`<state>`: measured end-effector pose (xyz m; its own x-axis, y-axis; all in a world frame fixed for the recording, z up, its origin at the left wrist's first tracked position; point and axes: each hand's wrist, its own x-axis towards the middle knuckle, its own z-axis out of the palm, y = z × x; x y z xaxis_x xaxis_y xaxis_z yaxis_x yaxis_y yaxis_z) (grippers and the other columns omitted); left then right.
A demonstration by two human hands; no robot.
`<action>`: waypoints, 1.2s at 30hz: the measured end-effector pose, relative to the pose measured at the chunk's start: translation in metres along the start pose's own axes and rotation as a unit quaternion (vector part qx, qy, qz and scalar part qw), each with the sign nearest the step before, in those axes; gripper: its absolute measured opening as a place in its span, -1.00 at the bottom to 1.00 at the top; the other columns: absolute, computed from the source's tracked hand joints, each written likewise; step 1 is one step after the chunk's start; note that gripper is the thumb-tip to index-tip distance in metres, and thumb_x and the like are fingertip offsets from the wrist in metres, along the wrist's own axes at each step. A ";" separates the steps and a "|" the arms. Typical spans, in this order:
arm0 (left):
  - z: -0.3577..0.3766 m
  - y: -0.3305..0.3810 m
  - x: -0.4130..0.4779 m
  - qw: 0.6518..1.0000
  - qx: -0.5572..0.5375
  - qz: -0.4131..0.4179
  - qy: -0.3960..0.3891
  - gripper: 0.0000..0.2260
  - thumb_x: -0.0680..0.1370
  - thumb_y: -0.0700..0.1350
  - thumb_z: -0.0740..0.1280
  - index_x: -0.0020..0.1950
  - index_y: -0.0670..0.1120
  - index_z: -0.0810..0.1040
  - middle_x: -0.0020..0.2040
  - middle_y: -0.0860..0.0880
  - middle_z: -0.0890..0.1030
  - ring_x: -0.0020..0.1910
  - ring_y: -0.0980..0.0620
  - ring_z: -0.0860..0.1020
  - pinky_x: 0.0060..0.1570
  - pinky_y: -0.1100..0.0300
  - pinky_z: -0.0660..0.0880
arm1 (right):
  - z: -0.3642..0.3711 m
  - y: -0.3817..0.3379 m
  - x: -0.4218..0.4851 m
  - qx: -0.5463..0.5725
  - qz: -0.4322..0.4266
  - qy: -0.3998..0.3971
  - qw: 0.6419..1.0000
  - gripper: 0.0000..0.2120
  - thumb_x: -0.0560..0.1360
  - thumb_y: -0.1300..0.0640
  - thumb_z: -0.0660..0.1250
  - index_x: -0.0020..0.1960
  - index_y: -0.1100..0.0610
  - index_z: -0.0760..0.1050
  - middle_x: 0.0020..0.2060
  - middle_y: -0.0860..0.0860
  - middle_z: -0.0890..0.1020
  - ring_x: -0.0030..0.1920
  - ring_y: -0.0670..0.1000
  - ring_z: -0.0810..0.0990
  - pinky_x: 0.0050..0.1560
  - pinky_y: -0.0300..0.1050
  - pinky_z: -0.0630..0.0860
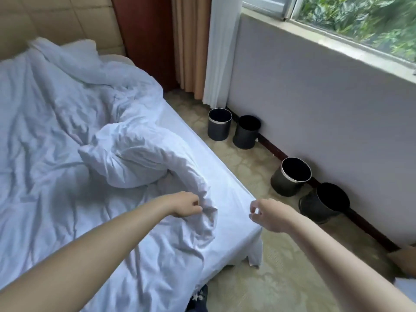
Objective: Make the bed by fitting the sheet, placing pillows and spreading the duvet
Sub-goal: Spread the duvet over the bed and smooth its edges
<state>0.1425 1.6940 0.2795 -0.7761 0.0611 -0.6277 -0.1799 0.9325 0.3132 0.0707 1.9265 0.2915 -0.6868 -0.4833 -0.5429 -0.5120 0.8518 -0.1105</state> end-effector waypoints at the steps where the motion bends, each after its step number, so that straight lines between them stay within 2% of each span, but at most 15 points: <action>1: -0.007 -0.018 0.017 1.000 -0.017 -0.025 0.005 -0.72 0.62 0.02 0.13 0.08 -0.16 0.48 0.15 -0.14 0.54 0.12 -0.11 0.49 0.07 0.10 0.37 | -0.006 -0.001 0.022 0.000 -0.003 0.001 1.000 -0.72 0.58 -0.05 0.12 0.19 0.03 0.43 0.12 0.00 0.57 0.08 0.08 0.54 -0.05 -0.09 0.44; 5: -0.021 -0.074 0.066 0.974 -0.169 -0.131 0.077 -0.75 0.61 0.01 0.15 -0.21 -0.08 0.36 -0.10 -0.10 0.46 -0.13 -0.02 0.41 -0.14 0.17 0.29 | -0.017 -0.009 0.099 -0.008 -0.023 -0.023 0.999 -0.72 0.57 -0.06 0.12 0.18 0.03 0.43 0.14 -0.01 0.56 0.10 0.07 0.52 -0.09 -0.11 0.40; 9: -0.016 -0.096 0.098 0.894 -0.364 -0.224 0.136 -0.80 0.63 0.03 0.12 -0.11 -0.05 0.37 -0.19 0.03 0.41 -0.05 0.03 0.39 -0.09 0.21 0.27 | -0.019 -0.032 0.170 0.050 -0.060 -0.066 0.995 -0.70 0.56 -0.06 0.17 0.19 0.08 0.45 0.13 0.04 0.58 0.12 0.07 0.52 -0.02 -0.13 0.40; 10: -0.015 -0.097 0.106 0.871 -0.405 -0.238 0.144 -0.82 0.64 0.02 0.11 -0.06 -0.04 0.39 -0.16 0.05 0.42 0.01 0.02 0.40 -0.06 0.21 0.27 | -0.022 -0.039 0.188 0.075 -0.072 -0.071 0.992 -0.69 0.56 -0.05 0.19 0.21 0.10 0.43 0.14 0.05 0.58 0.14 0.07 0.52 0.02 -0.13 0.41; 12: -0.013 -0.099 0.122 0.811 -0.495 -0.257 0.177 -0.70 0.65 0.00 0.09 0.27 -0.14 0.39 0.18 -0.05 0.48 0.26 -0.04 0.39 0.14 0.20 0.29 | -0.024 -0.055 0.223 0.112 -0.100 -0.074 0.986 -0.60 0.55 -0.05 0.23 0.32 0.12 0.36 0.20 0.08 0.53 0.21 0.08 0.48 0.11 -0.13 0.39; 14: -0.012 -0.097 0.136 0.742 -0.569 -0.279 0.219 -0.60 0.66 -0.05 0.07 0.44 -0.23 0.25 0.42 -0.14 0.34 0.40 -0.05 0.31 0.28 0.20 0.24 | -0.026 -0.073 0.255 0.126 -0.130 -0.076 0.981 -0.43 0.53 -0.07 0.27 0.44 0.14 0.20 0.31 0.13 0.43 0.31 0.13 0.40 0.22 -0.10 0.35; 17: -0.001 -0.093 0.156 0.667 -0.630 -0.301 0.260 -0.63 0.67 -0.11 0.04 0.43 -0.24 0.27 0.35 -0.06 0.37 0.29 0.01 0.34 0.13 0.33 0.23 | -0.027 -0.101 0.297 0.120 -0.163 -0.080 0.976 -0.26 0.51 -0.10 0.29 0.50 0.17 0.03 0.40 0.15 0.30 0.38 0.20 0.28 0.29 -0.01 0.28; 20: 0.014 -0.079 0.168 0.614 -0.659 -0.334 0.278 -0.63 0.67 -0.12 0.04 0.42 -0.26 0.29 0.32 -0.09 0.39 0.19 0.13 0.30 -0.07 0.41 0.19 | -0.016 -0.121 0.331 0.099 -0.145 -0.095 0.980 -0.51 0.49 -0.07 0.24 0.33 0.12 0.24 0.26 0.10 0.40 0.27 0.20 0.38 0.17 0.03 0.37; 22: 0.020 -0.076 0.176 0.575 -0.677 -0.364 0.279 -0.62 0.66 -0.06 0.04 0.44 -0.19 0.29 0.41 -0.11 0.35 0.29 0.04 0.35 0.17 0.30 0.24 | -0.010 -0.121 0.347 0.049 -0.168 -0.088 0.981 -0.74 0.50 0.00 0.13 0.13 0.10 0.38 0.14 0.07 0.50 0.16 0.17 0.47 0.09 -0.02 0.42; 25: 0.011 -0.072 0.187 0.510 -0.716 -0.370 0.299 -0.65 0.63 0.08 0.07 0.37 -0.02 0.30 0.33 -0.03 0.37 0.33 -0.02 0.36 0.24 0.13 0.23 | -0.018 -0.101 0.367 0.002 -0.293 -0.065 0.954 -0.75 0.56 0.09 0.10 -0.02 0.17 0.51 0.03 0.14 0.58 0.08 0.17 0.52 -0.06 -0.10 0.37; 27: -0.004 -0.069 0.193 0.483 -0.722 -0.374 0.325 -0.48 0.57 0.18 0.14 0.44 -0.06 0.24 0.39 0.01 0.35 0.37 -0.01 0.34 0.25 0.09 0.23 | -0.029 -0.077 0.373 0.059 -0.374 -0.087 0.921 -0.68 0.54 0.05 0.15 -0.12 0.28 0.53 -0.07 0.20 0.58 -0.01 0.18 0.54 -0.09 -0.05 0.39; 30: -0.044 -0.069 0.202 0.392 -0.739 -0.369 0.405 -0.36 0.45 0.23 0.34 0.42 -0.04 0.27 0.29 0.11 0.41 0.26 0.09 0.40 0.24 0.14 0.28 | -0.042 -0.028 0.377 0.080 -0.445 -0.121 0.884 -0.73 0.49 0.07 0.19 -0.25 0.22 0.49 -0.17 0.08 0.52 -0.07 0.12 0.52 -0.09 -0.02 0.41; 32: -0.067 -0.070 0.218 0.298 -0.774 -0.369 0.419 -0.12 0.17 0.36 0.48 0.36 -0.04 0.35 0.25 0.09 0.49 0.20 0.07 0.48 0.26 0.11 0.37 | -0.046 0.004 0.367 0.085 -0.470 -0.150 0.866 -0.78 0.52 0.13 0.23 -0.31 0.11 0.41 -0.22 -0.09 0.44 -0.14 -0.05 0.48 -0.12 -0.14 0.39; 33: -0.076 -0.066 0.228 0.274 -0.780 -0.379 0.415 -0.08 0.10 0.34 0.50 0.34 -0.08 0.38 0.24 0.03 0.53 0.19 0.01 0.51 0.24 0.09 0.42 | -0.047 0.017 0.359 0.094 -0.478 -0.160 0.859 -0.76 0.53 0.16 0.25 -0.32 0.08 0.37 -0.25 -0.14 0.39 -0.21 -0.15 0.42 -0.16 -0.23 0.35; 36: -0.094 -0.034 0.257 0.305 -0.732 -0.418 0.443 -0.46 0.41 -0.01 0.48 0.27 -0.27 0.44 0.20 -0.13 0.54 0.17 -0.06 0.54 0.09 0.21 0.43 | -0.048 0.049 0.348 0.110 -0.462 -0.179 0.861 -0.73 0.56 0.16 0.25 -0.31 0.06 0.35 -0.27 -0.14 0.38 -0.24 -0.16 0.40 -0.13 -0.25 0.37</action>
<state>-0.1078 1.6442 0.1744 0.1680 -0.7051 -0.6889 -0.1124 -0.7080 0.6972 -0.2186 1.7900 0.1371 0.1855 -0.9158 -0.3561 -0.6179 0.1730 -0.7670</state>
